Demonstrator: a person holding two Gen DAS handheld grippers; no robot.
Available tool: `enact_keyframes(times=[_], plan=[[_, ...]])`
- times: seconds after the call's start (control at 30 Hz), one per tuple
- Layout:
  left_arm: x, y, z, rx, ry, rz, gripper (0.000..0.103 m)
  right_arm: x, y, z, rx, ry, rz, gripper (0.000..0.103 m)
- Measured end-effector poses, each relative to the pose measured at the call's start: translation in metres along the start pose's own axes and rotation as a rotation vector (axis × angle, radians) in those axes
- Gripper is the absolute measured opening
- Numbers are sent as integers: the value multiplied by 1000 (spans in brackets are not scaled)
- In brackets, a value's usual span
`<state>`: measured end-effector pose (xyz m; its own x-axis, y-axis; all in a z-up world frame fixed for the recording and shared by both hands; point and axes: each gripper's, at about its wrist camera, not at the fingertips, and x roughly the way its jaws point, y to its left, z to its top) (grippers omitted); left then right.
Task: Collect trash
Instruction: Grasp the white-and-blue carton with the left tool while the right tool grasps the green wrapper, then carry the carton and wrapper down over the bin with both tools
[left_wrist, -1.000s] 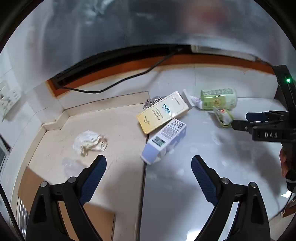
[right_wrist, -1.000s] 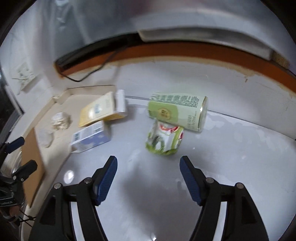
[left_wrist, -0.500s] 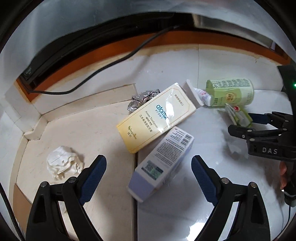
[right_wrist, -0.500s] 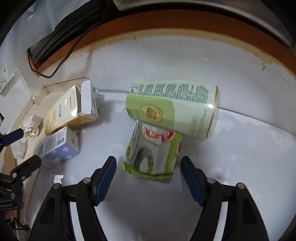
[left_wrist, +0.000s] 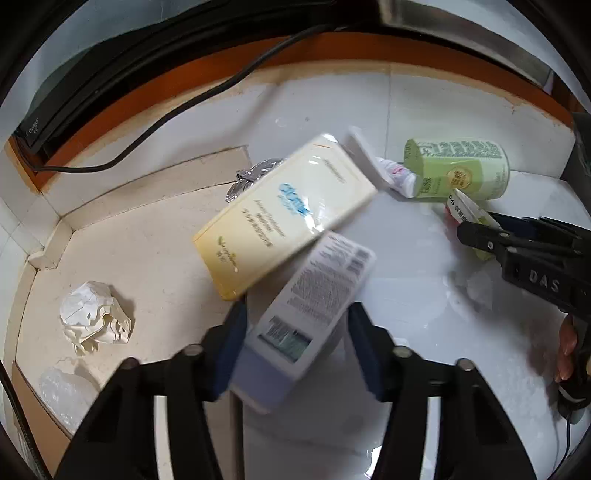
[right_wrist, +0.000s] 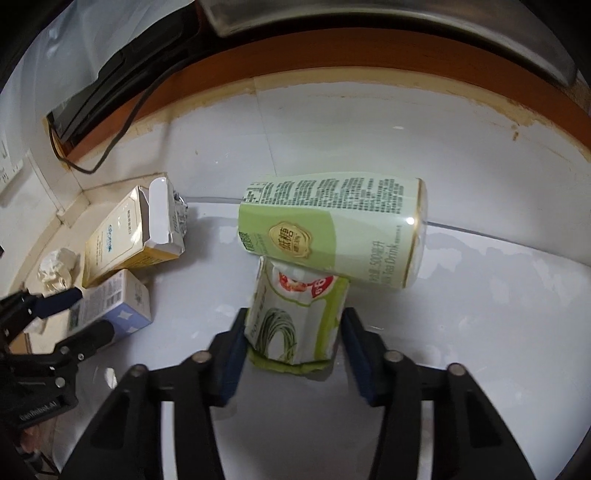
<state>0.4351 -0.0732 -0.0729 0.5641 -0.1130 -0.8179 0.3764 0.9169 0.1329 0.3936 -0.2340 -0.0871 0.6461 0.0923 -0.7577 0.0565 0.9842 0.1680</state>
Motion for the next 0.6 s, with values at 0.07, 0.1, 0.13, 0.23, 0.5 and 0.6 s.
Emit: enact_keyframes(times=[0.07, 0.1, 0.13, 0.23, 0.5, 0.6], plan=[[-4, -3, -3, -7, -6, 1, 39, -3, -5, -1, 8, -7, 27, 34], [-7, -4, -6, -14, -7, 0, 38, -6, -7, -1, 10, -16, 35, 29], [-10, -4, -8, -18, -6, 3, 37, -8, -8, -1, 8, -24, 42, 25], [-19, -10, -18, -25, -7, 4, 36, -17, -11, -6, -9, -35, 58, 19], [-67, -13, -55, -112, -38, -73, 36, -59, -12, -26, -5, -65, 164, 17], [-91, -14, -70, -138, -56, -87, 36, -81, -6, -37, -1, -84, 218, 17]])
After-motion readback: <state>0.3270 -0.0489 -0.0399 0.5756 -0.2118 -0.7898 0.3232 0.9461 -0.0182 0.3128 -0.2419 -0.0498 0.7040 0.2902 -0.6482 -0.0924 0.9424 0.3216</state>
